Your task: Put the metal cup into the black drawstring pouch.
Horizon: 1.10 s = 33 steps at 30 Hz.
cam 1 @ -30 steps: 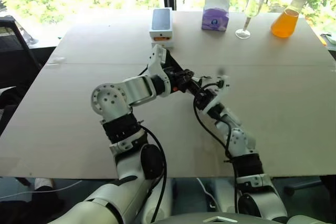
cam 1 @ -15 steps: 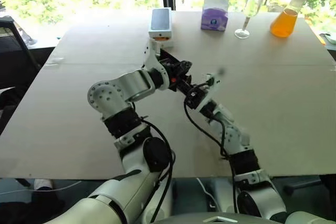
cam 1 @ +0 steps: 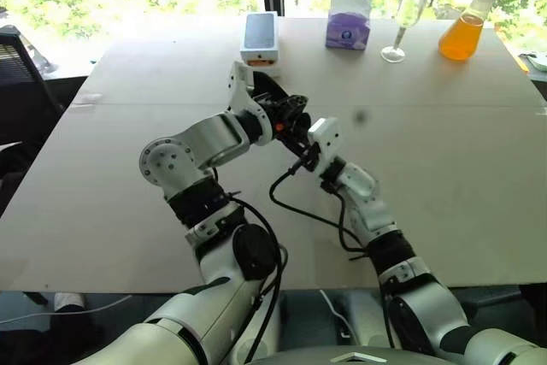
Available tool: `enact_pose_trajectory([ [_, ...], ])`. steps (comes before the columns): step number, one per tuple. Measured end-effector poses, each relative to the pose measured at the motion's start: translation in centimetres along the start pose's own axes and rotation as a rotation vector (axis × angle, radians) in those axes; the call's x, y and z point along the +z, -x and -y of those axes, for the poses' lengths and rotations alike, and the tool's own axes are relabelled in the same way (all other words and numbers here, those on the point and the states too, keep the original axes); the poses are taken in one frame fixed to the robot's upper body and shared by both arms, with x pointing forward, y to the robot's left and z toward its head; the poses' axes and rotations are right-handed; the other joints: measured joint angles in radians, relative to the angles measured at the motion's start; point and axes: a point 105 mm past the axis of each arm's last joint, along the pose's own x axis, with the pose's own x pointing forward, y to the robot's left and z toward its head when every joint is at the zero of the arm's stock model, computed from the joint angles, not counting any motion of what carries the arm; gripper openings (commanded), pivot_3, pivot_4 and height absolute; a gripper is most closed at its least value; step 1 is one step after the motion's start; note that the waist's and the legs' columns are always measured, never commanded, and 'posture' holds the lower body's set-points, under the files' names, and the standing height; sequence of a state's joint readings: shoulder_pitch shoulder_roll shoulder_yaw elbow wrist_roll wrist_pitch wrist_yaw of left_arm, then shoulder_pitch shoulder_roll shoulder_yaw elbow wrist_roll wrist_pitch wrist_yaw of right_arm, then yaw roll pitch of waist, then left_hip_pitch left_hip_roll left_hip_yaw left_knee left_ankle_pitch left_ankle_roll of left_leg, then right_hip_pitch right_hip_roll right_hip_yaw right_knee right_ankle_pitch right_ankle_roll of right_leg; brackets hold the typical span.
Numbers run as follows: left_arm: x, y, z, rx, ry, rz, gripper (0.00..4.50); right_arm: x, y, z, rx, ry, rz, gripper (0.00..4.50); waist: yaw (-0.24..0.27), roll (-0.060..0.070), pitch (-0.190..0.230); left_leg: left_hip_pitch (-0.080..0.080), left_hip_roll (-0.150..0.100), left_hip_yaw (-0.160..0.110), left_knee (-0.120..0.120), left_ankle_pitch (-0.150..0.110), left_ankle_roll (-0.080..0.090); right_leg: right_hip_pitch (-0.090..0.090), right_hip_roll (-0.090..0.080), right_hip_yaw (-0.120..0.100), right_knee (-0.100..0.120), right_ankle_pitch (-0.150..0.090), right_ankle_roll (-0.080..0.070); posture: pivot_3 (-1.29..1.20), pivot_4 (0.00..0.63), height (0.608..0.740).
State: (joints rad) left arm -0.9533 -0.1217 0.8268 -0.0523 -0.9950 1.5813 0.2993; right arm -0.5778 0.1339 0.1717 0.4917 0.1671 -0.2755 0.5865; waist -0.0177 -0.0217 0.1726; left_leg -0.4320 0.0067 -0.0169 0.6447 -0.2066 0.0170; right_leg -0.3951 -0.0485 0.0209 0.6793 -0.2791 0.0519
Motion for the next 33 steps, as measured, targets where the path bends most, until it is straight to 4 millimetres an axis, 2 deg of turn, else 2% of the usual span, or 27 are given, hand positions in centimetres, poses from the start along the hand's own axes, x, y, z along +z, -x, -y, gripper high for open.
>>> enact_pose_trajectory([
  [5, -1.9, -0.1, -0.9, 0.022, 0.009, -0.06, 0.0, -0.6, 0.9, 2.9, -0.161, -0.241, -0.006, 0.07, 0.008, 0.0, 0.0, -0.001, -0.001, -0.001, 0.0, 0.0, 0.0, 0.001, -0.002, -0.001, 0.0, 0.0, 0.0, 0.0, 0.15, 0.74],
  [8, -2.3, -0.3, -0.8, 0.025, -0.001, -0.078, 0.0, -0.5, 1.0, 3.3, -0.177, -0.321, -0.001, 0.07, 0.004, -0.001, 0.0, 0.0, -0.001, -0.001, 0.0, 0.0, 0.0, 0.0, -0.001, -0.001, 0.0, 0.0, 0.0, 0.0, 0.15, 0.74],
  [10, -2.3, -0.3, -0.7, 0.023, -0.005, -0.08, 0.0, -0.5, 0.9, 3.1, -0.166, -0.315, -0.002, 0.07, 0.001, -0.001, 0.0, 0.0, -0.001, -0.001, -0.001, 0.0, 0.0, 0.0, 0.0, 0.0, 0.0, 0.0, 0.0, 0.0, 0.15, 0.74],
  [13, -2.0, -0.4, -0.3, 0.012, -0.013, -0.069, 0.0, -0.5, 0.1, 1.1, -0.056, -0.14, -0.041, 0.07, -0.001, -0.001, 0.0, 0.0, -0.001, 0.001, -0.001, 0.0, 0.0, -0.001, 0.0, 0.0, 0.0, 0.0, 0.0, 0.0, 0.15, 0.74],
  [16, -1.4, -0.7, 0.1, 0.017, -0.025, -0.064, 0.0, -0.9, 0.4, -1.1, 0.122, 0.131, -0.086, 0.07, 0.004, -0.001, 0.0, 0.0, -0.002, 0.001, 0.0, 0.0, 0.0, 0.0, 0.0, 0.001, -0.001, 0.0, 0.0, 0.0, 0.15, 0.74],
  [19, -1.4, -0.9, -0.1, 0.025, -0.015, -0.07, 0.0, -1.2, 0.5, -1.3, 0.15, 0.172, -0.091, 0.07, 0.004, -0.001, 0.0, 0.0, -0.001, 0.001, 0.0, 0.0, 0.0, 0.0, -0.001, 0.001, 0.0, 0.0, 0.0, 0.0, 0.15, 0.74],
  [25, -1.5, -0.7, 0.3, 0.024, -0.033, -0.055, 0.0, -0.3, -0.5, -0.3, 0.061, -0.053, -0.029, 0.07, 0.002, -0.001, 0.0, 0.0, 0.0, 0.0, -0.001, 0.0, -0.001, 0.0, 0.0, 0.0, 0.0, 0.0, 0.0, 0.0, 0.15, 0.74],
  [26, -1.9, -0.5, 0.6, 0.005, -0.042, -0.071, 0.0, 0.5, -0.8, 0.5, 0.031, -0.129, -0.006, 0.07, 0.003, -0.001, 0.0, 0.0, -0.001, 0.0, 0.0, 0.0, -0.001, 0.0, -0.001, 0.0, 0.0, 0.0, 0.0, 0.0, 0.15, 0.74],
  [31, -2.2, -0.4, 0.2, 0.018, -0.036, -0.077, 0.0, 0.4, -0.8, 0.7, 0.014, -0.227, -0.019, 0.07, 0.004, -0.001, 0.0, 0.0, -0.001, 0.0, 0.0, 0.0, -0.001, 0.0, -0.001, 0.0, 0.0, 0.0, 0.0, 0.0, 0.15, 0.74],
  [33, -2.1, -0.5, 0.2, 0.018, -0.032, -0.072, 0.0, 0.5, -1.0, 0.4, 0.027, -0.217, -0.027, 0.07, 0.004, -0.001, 0.0, 0.0, -0.001, 0.0, 0.0, 0.0, -0.001, 0.0, 0.0, 0.0, 0.0, 0.0, 0.0, 0.0, 0.15, 0.74],
])
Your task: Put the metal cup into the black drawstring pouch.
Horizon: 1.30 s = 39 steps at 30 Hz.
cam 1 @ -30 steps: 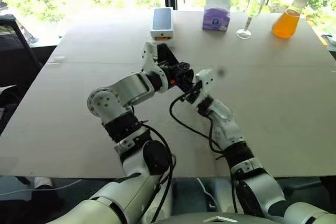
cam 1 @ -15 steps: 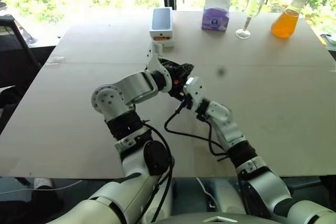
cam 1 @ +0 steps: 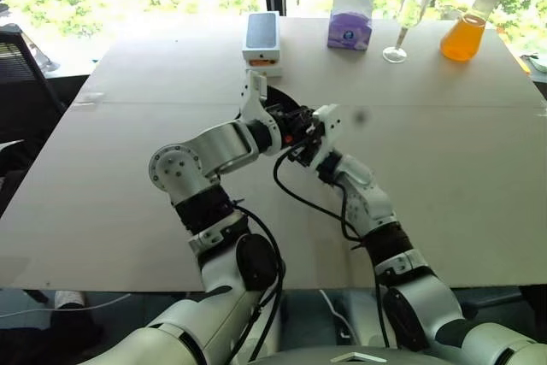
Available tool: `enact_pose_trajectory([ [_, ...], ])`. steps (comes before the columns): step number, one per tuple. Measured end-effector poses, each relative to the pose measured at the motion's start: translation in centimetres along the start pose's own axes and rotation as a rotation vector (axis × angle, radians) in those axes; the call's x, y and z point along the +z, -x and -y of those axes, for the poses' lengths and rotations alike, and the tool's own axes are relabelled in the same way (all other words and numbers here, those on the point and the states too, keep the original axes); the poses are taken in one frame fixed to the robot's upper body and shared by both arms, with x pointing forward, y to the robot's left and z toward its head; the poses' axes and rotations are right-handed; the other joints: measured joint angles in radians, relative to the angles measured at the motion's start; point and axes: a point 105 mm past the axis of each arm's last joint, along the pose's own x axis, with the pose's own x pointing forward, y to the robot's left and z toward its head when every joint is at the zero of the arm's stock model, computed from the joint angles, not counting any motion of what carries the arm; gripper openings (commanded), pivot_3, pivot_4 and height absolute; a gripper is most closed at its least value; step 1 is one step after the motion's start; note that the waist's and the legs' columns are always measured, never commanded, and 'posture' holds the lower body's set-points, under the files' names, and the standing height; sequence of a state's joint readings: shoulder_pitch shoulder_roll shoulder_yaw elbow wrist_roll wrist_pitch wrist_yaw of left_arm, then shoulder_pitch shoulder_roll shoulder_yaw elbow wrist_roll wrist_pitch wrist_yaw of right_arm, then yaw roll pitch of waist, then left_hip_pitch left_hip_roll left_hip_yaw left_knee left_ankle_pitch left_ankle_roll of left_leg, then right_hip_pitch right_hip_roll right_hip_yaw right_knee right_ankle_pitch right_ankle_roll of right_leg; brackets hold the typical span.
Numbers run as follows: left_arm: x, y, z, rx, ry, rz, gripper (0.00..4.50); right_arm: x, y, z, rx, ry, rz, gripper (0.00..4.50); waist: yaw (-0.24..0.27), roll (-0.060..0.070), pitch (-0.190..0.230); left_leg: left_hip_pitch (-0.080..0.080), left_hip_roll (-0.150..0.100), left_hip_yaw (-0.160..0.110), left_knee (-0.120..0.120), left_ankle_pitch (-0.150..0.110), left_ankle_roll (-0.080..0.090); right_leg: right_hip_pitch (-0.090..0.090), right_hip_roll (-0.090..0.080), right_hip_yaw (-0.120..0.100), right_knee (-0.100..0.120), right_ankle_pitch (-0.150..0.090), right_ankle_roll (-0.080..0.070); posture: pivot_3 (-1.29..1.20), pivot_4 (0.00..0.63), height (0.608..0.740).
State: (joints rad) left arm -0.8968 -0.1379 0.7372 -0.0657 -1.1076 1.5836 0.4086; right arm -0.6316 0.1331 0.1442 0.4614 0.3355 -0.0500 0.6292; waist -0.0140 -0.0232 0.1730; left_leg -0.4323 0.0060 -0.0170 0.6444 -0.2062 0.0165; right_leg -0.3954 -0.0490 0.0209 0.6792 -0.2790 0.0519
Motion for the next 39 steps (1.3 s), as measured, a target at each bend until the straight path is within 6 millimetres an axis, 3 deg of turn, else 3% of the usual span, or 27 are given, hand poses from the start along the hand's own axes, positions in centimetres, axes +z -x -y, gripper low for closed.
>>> enact_pose_trajectory([
  [3, 0.1, -0.2, 0.1, -0.006, 0.011, 0.003, 0.0, -0.6, 0.3, -1.0, 0.057, 0.115, -0.034, 0.07, -0.001, 0.0, 0.0, 0.0, 0.0, 0.001, 0.0, 0.0, 0.0, 0.0, 0.0, 0.001, 0.0, 0.0, 0.0, 0.0, 0.15, 0.74],
  [10, -0.1, -0.7, -0.6, 0.016, 0.055, -0.012, 0.0, -1.3, 1.1, -0.3, 0.114, 0.293, -0.123, 0.07, -0.002, 0.0, 0.0, 0.0, 0.0, 0.0, 0.0, 0.0, 0.0, 0.0, 0.0, 0.0, 0.0, 0.0, 0.0, 0.0, 0.15, 0.74],
  [17, -0.8, 1.1, -3.7, 0.116, 0.122, 0.021, 0.0, -4.1, 1.3, -2.3, 0.335, 0.457, -0.324, 0.07, -0.001, -0.001, 0.0, 0.0, 0.0, 0.0, 0.0, 0.0, 0.0, 0.0, 0.0, 0.0, 0.0, 0.0, 0.0, 0.0, 0.15, 0.74],
  [20, -0.2, 1.6, -4.1, 0.141, 0.132, 0.053, 0.0, -4.2, 0.8, -2.6, 0.382, 0.541, -0.339, 0.07, 0.0, -0.001, 0.0, 0.001, 0.0, 0.0, 0.002, 0.0, 0.0, 0.001, 0.0, 0.0, 0.0, 0.0, 0.0, 0.0, 0.15, 0.74],
  [29, -0.1, 2.6, -4.1, 0.19, -0.023, 0.057, 0.0, -4.2, 0.7, -2.8, 0.401, 0.504, -0.347, 0.07, -0.004, -0.001, 0.0, 0.001, 0.0, 0.0, 0.001, 0.0, 0.0, 0.001, 0.0, 0.0, 0.001, 0.0, 0.0, 0.0, 0.15, 0.74],
  [31, -0.1, 2.9, -4.1, 0.198, -0.031, 0.088, 0.0, -4.4, 0.6, -3.0, 0.392, 0.453, -0.348, 0.8, -0.004, -0.001, 0.0, 0.001, 0.001, 0.0, 0.001, 0.0, 0.0, 0.001, 0.0, 0.0, 0.001, 0.0, 0.0, 0.0, 0.15, 0.74],
  [32, -0.1, 3.0, -4.1, 0.199, -0.028, 0.094, 0.0, -4.4, 0.6, -3.0, 0.39, 0.447, -0.348, 0.88, -0.003, -0.001, 0.0, 0.001, 0.001, 0.0, 0.001, 0.0, 0.0, 0.001, 0.0, 0.0, 0.001, 0.0, 0.0, 0.0, 0.15, 0.74],
  [38, -1.0, 3.2, -4.9, 0.22, -0.076, 0.059, 0.0, -4.9, 1.3, -2.0, 0.304, 0.392, -0.364, 3.63, -0.004, -0.002, -0.001, 0.002, 0.0, 0.0, 0.001, 0.0, 0.0, 0.001, 0.0, 0.001, 0.001, 0.0, 0.0, 0.0, 0.15, 0.74],
  [39, -1.0, 3.2, -5.0, 0.222, -0.087, 0.055, 0.0, -4.9, 1.3, -1.9, 0.295, 0.394, -0.363, 3.63, -0.004, -0.002, -0.001, 0.002, 0.0, 0.0, 0.001, 0.0, 0.0, 0.001, 0.001, 0.001, 0.001, 0.0, 0.0, 0.0, 0.15, 0.74],
])
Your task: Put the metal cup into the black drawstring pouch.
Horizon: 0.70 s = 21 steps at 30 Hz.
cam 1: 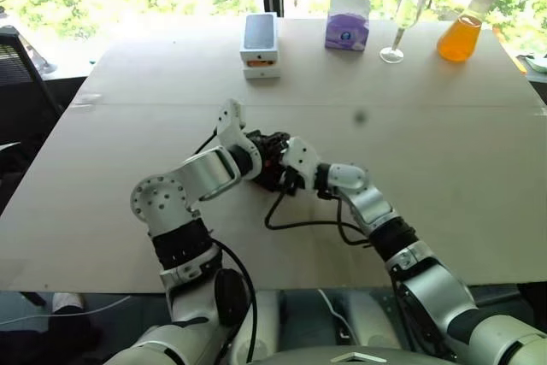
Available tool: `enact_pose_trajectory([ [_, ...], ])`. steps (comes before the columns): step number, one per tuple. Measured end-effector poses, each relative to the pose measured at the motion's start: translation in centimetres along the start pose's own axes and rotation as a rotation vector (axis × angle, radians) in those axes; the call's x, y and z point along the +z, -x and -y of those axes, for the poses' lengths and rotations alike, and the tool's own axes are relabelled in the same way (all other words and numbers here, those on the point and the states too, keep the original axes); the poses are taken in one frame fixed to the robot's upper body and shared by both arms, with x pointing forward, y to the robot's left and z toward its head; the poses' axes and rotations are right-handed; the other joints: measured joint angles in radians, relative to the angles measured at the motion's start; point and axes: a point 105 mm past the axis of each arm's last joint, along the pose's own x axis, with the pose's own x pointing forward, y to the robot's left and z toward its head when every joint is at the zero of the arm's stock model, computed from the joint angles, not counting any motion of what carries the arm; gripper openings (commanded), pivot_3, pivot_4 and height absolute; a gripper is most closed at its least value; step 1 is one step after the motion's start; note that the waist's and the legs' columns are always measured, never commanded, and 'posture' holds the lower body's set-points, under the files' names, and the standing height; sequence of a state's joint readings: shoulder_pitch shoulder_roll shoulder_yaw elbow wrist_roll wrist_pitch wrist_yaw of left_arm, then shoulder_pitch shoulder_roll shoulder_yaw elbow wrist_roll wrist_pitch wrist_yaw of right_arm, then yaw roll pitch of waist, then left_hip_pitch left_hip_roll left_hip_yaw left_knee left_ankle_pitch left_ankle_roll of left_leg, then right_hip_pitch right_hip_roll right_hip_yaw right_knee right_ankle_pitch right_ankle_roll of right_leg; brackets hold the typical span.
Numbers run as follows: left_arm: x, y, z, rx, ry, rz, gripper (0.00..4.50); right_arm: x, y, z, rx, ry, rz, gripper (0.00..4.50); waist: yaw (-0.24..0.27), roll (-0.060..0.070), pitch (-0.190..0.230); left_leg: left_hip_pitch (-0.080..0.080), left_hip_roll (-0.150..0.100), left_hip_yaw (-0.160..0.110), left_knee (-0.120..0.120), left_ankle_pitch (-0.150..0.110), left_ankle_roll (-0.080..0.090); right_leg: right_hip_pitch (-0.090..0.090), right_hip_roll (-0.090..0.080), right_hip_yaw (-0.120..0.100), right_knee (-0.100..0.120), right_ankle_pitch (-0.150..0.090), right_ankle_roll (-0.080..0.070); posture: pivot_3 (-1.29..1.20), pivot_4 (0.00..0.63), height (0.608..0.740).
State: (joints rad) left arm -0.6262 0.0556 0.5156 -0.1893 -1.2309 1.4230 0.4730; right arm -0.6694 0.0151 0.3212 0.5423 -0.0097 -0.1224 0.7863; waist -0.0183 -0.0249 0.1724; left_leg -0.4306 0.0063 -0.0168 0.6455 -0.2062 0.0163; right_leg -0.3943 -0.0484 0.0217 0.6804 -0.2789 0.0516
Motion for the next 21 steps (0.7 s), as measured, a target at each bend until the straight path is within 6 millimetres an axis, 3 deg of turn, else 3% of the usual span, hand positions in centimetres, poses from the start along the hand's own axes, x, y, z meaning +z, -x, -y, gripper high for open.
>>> enact_pose_trajectory([
  [8, 0.3, 0.3, -0.2, 0.008, -0.167, -0.012, 0.0, 0.3, 1.8, 0.7, -0.026, 0.027, -0.053, 3.63, 0.004, 0.0, 0.0, -0.001, -0.001, 0.0, 0.0, 0.0, 0.0, 0.0, -0.001, 0.0, -0.001, 0.0, 0.0, 0.0, 0.15, 0.74],
  [9, 0.4, 0.5, -0.9, 0.04, -0.174, -0.006, 0.0, 0.6, 2.3, 0.9, -0.023, 0.05, -0.062, 4.02, 0.004, 0.0, 0.0, 0.0, -0.001, -0.001, 0.0, 0.0, 0.0, 0.0, -0.001, 0.0, 0.0, 0.0, 0.0, 0.0, 0.15, 0.74],
  [11, 0.2, 0.5, -1.9, 0.084, -0.174, -0.011, 0.0, 0.8, 2.9, 1.3, -0.032, 0.077, -0.07, 4.33, 0.004, 0.0, 0.0, 0.0, 0.0, -0.001, 0.0, 0.0, 0.0, 0.0, 0.0, -0.001, 0.0, 0.0, 0.0, 0.0, 0.15, 0.74],
  [21, 0.0, 0.4, -2.5, 0.099, -0.267, -0.022, 0.0, 2.4, 4.2, 1.6, -0.076, 0.083, -0.065, 4.33, 0.005, 0.0, 0.0, -0.001, 0.0, -0.001, -0.001, 0.0, 0.0, -0.001, -0.001, -0.001, -0.001, 0.0, 0.0, 0.0, 0.15, 0.74],
])
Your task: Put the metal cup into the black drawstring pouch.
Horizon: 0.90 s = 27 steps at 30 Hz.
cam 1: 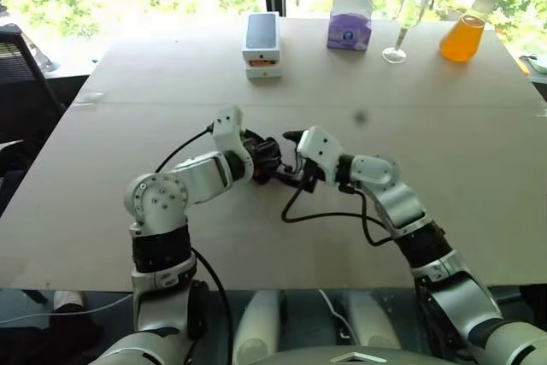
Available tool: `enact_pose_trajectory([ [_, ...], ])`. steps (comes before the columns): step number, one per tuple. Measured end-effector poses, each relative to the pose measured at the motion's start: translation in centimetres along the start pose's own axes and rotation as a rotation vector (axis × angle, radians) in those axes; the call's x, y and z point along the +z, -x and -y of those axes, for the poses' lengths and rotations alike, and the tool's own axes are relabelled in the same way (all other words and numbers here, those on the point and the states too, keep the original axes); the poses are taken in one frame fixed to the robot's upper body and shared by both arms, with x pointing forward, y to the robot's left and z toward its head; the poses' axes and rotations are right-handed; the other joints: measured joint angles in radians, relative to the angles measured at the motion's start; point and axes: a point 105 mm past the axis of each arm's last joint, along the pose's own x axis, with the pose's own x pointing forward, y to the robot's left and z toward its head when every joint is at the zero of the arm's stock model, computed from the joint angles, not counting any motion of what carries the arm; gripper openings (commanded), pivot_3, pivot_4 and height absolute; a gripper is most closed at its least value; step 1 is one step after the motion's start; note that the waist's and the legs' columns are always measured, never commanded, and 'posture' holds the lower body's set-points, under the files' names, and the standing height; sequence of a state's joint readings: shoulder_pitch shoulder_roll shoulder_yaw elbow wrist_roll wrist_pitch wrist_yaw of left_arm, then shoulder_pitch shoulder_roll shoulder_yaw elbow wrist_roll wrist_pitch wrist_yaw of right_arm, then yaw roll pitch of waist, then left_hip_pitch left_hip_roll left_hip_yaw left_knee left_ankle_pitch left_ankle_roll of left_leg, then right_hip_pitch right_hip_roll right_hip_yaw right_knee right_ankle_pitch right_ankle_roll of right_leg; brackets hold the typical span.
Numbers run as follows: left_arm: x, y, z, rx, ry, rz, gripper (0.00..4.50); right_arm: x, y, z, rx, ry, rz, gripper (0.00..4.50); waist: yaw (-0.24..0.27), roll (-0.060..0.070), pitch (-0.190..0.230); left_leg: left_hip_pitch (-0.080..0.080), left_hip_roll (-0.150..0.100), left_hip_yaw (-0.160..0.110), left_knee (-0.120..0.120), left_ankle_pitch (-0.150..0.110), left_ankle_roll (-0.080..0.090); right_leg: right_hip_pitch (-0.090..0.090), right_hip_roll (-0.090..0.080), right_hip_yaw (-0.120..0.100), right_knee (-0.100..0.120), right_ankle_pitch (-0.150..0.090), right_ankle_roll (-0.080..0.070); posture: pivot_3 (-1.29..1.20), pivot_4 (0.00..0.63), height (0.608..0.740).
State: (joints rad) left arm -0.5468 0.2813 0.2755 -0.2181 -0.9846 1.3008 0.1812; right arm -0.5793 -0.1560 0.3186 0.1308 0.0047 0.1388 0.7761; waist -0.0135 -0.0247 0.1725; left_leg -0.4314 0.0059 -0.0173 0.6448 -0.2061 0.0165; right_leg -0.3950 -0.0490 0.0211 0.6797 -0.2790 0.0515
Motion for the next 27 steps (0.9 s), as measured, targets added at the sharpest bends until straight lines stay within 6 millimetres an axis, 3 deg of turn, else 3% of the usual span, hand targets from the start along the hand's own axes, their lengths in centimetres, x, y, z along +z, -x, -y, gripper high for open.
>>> enact_pose_trajectory([
  [5, -0.2, 0.5, -0.2, -0.048, -0.043, 0.021, 0.0, -0.2, 1.7, 0.3, -0.03, -0.071, -0.026, 4.33, 0.0, 0.0, 0.0, 0.0, 0.0, 0.0, -0.001, 0.0, 0.0, 0.0, 0.0, 0.0, 0.0, 0.0, 0.0, 0.0, 0.15, 0.74],
  [10, 1.1, 1.7, -0.2, -0.139, -0.006, 0.069, 0.0, -1.6, 2.4, -0.5, -0.021, -0.157, -0.087, 4.33, -0.001, 0.0, 0.0, 0.0, 0.0, 0.0, -0.001, 0.0, 0.0, 0.0, 0.0, 0.0, 0.0, 0.0, 0.0, 0.0, 0.15, 0.74],
  [15, 3.4, 3.1, -1.4, -0.187, 0.031, 0.127, 0.0, -1.7, 1.1, -1.4, -0.008, -0.223, -0.076, 4.44, -0.003, 0.0, 0.0, 0.0, 0.0, 0.0, -0.001, 0.0, 0.0, 0.0, 0.0, 0.0, -0.001, 0.0, 0.0, 0.0, 0.15, 0.74],
  [22, 2.5, 4.3, -1.9, -0.252, -0.005, 0.056, 0.0, -2.8, -1.5, -0.7, -0.086, -0.148, -0.109, 4.44, -0.002, 0.001, 0.0, 0.0, 0.0, 0.0, -0.001, 0.0, 0.0, 0.0, 0.0, 0.0, -0.001, 0.0, 0.0, 0.0, 0.15, 0.74],
  [27, 2.4, 4.7, -1.7, -0.286, -0.028, 0.032, 0.0, -3.1, -2.6, 0.9, -0.181, 0.019, -0.13, 4.44, -0.004, 0.001, 0.0, 0.0, 0.0, 0.0, -0.001, 0.0, 0.0, -0.001, 0.0, 0.0, -0.001, 0.0, 0.0, 0.0, 0.15, 0.74],
])
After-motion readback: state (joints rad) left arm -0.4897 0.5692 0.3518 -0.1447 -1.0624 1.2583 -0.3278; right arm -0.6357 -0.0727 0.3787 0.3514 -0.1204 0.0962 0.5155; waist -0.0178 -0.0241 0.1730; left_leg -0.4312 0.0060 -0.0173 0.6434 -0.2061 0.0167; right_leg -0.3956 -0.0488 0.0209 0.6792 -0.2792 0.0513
